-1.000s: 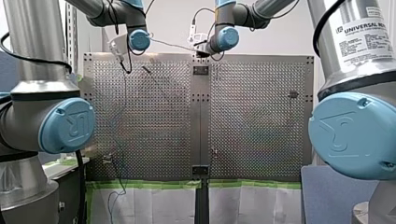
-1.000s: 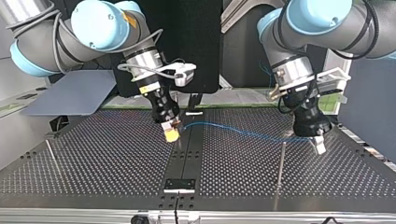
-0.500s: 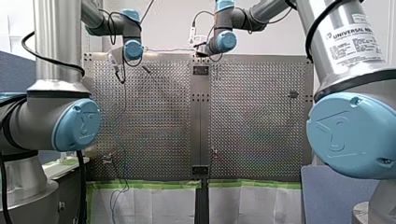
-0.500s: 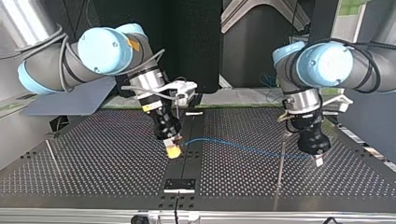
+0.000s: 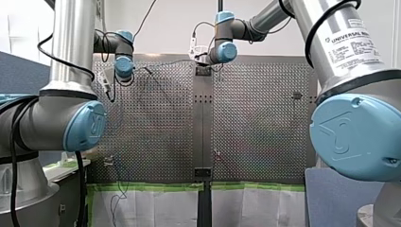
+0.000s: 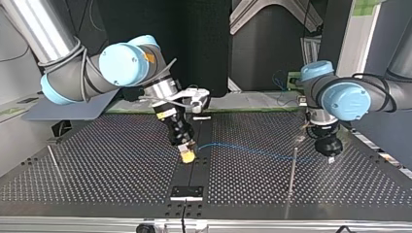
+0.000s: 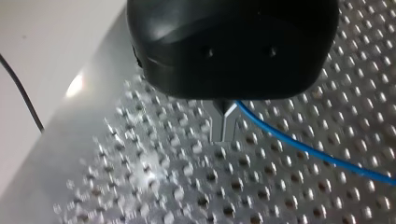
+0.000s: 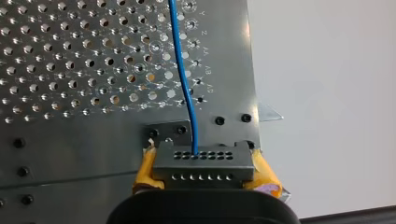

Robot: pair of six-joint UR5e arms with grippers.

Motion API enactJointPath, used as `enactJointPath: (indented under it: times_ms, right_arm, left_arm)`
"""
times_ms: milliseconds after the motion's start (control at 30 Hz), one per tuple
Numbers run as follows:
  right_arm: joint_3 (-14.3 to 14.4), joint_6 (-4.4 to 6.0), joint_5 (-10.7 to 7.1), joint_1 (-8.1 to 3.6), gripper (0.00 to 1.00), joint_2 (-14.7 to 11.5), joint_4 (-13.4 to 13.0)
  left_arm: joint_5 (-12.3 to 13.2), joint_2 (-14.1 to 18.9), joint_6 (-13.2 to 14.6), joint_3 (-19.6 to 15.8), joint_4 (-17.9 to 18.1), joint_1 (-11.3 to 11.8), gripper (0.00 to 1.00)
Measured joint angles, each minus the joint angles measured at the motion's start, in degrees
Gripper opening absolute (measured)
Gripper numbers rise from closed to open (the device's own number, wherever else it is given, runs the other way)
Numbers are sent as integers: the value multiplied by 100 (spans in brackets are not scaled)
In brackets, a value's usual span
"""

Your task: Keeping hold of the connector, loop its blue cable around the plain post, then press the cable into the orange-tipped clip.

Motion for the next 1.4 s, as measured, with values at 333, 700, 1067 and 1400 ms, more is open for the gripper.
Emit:
enactJointPath:
  times_ms: [333,700,1067,1400]
  right_arm:
    - [0,-30,-10,-10,0,307,-207]
    - [1,-47,84,-13,0,798,-435]
    - [8,-42,163,56,0,1232,-362]
    - [220,-62,212,246,0,1318,-322]
  left_arm:
    - [545,-245,-1,36,56,523,0]
    - [1148,-454,-152,53,235,480,0]
    - [1707,-508,-193,39,256,323,0]
    - [2015,-510,-218,-126,289,245,28]
